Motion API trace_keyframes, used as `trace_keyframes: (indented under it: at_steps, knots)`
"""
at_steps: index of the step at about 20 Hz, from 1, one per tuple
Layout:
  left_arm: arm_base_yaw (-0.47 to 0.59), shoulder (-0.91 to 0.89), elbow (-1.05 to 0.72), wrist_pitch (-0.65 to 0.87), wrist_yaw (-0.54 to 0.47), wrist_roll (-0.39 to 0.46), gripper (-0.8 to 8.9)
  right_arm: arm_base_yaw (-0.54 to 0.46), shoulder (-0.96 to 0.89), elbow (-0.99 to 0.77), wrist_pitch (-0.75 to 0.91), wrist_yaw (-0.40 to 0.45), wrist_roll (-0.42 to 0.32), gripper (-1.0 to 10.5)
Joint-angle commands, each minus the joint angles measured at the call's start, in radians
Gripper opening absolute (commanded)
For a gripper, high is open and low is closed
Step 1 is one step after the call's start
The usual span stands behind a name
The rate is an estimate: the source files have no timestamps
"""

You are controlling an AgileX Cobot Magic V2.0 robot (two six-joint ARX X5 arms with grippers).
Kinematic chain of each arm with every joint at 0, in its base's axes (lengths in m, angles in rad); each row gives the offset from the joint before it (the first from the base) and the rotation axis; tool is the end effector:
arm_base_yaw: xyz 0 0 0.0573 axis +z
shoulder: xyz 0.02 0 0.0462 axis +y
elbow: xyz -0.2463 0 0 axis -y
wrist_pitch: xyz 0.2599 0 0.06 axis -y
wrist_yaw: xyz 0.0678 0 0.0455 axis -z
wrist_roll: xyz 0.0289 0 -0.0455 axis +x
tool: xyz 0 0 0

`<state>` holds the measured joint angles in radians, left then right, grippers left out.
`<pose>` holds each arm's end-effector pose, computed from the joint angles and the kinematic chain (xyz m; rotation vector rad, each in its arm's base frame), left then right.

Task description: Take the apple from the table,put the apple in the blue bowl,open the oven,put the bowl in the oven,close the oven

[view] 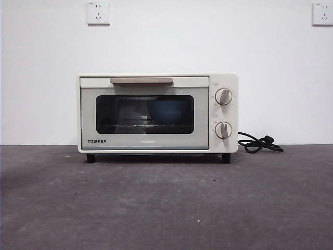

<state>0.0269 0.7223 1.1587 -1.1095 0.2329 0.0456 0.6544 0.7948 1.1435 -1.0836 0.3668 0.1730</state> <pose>0.1205 -0.0034 0.3708 -0.0436 0.6637 -0.2133 0.1186 0.0779 0.3609 -0.1944 0.6619 0.2170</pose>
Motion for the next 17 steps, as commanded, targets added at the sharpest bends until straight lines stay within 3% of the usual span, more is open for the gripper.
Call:
trace_keyframes:
  at_steps: [1, 5, 7, 13, 16, 17]
  knots:
    - [0.0, -0.089, -0.038, 0.185, -0.006, 0.056, -0.04, 0.001, 0.006, -0.004, 0.004, 0.001, 0.011, 0.0]
    - [0.003, -0.365, -0.366, 0.739, -0.004, 0.055, -0.04, 0.001, 0.019, -0.004, 0.005, 0.001, 0.011, 0.0]
    - [0.003, -0.472, -0.561, 0.919, -0.007, 0.055, -0.04, 0.001, 0.021, -0.004, 0.005, 0.001, 0.011, 0.0]
    - [0.003, -0.606, -1.025, 1.05, -0.051, 0.054, -0.04, 0.001, 0.026, -0.004, 0.004, 0.002, 0.011, 0.0]
    - [0.003, -0.626, -1.15, 1.128, -0.051, 0.048, -0.04, 0.001, 0.028, -0.004, 0.004, 0.001, 0.011, 0.0]
    - [0.003, -0.637, -1.151, 1.093, -0.055, 0.053, -0.04, 0.001, 0.028, -0.004, 0.004, 0.001, 0.011, 0.0]
